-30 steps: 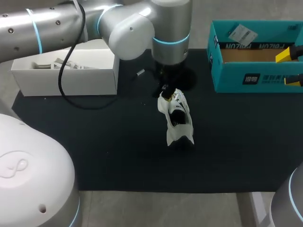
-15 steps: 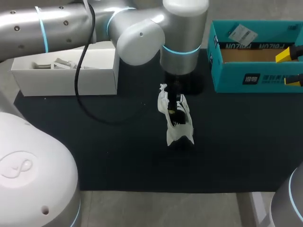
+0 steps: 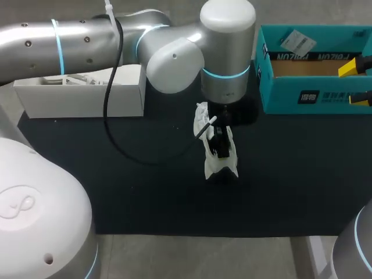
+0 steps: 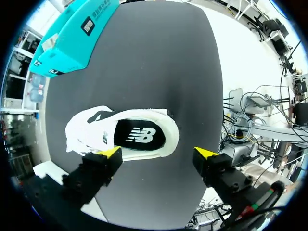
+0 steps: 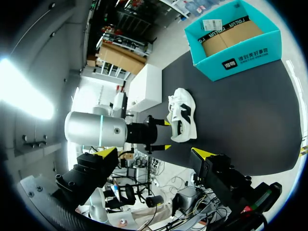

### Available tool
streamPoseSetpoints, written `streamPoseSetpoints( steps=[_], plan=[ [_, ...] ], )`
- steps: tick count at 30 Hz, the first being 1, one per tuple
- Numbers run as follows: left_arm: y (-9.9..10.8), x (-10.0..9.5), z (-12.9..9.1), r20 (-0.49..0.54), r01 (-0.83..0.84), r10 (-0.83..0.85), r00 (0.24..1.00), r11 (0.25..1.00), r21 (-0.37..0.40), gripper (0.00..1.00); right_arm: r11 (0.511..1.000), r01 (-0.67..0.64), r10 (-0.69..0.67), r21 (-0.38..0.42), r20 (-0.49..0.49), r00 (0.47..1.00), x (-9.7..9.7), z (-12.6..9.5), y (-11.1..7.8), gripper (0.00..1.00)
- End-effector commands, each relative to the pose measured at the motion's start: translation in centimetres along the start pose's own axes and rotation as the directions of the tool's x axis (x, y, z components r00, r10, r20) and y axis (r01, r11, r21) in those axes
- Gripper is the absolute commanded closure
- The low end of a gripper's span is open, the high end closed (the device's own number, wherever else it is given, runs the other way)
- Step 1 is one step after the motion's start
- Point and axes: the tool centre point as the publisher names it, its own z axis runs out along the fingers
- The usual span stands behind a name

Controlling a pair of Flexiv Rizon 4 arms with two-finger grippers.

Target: Take the shoe out of the shoebox, open the shoe tongue, remove and reinsert the insole, then place the shoe into the shoebox

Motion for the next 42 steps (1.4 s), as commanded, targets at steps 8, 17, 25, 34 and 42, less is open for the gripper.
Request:
streamPoseSetpoints(
  steps=[8, 17, 25, 34, 42],
  plan=[
    [-2.0, 1.8, 2.7, 0.033, -0.066, 0.067, 0.997, 0.997, -0.039, 0.02, 1.000, -0.001, 0.001, 0.001, 0.002, 1.000, 0.0, 0.1, 0.0, 0.00],
    [-2.1, 2.2, 5.6, 0.024, -0.050, 0.051, 0.998, 0.998, -0.047, 0.08, 1.000, -0.001, 0.001, 0.001, 0.002, 1.000, 0.0, 0.1, 0.0, 0.00],
    [-1.7, 2.2, 7.0, -0.006, -0.056, 0.056, 0.998, 0.996, -0.062, 0.13, 1.000, -0.001, 0.001, 0.001, 0.002, 1.000, 0.0, 0.1, 0.0, 0.00],
    [-1.9, 2.2, 9.0, -0.021, -0.059, 0.057, 0.998, 0.993, -0.107, 0.43, 1.000, -0.001, 0.001, 0.001, 0.002, 1.000, 0.0, 0.1, 0.0, 0.00],
    [-1.9, 2.4, 8.8, -0.018, -0.062, 0.061, 0.998, 0.993, -0.098, 1.00, 1.000, -0.001, 0.001, 0.001, 0.002, 1.000, 0.0, 0.1, 0.0, 0.00]
  ],
)
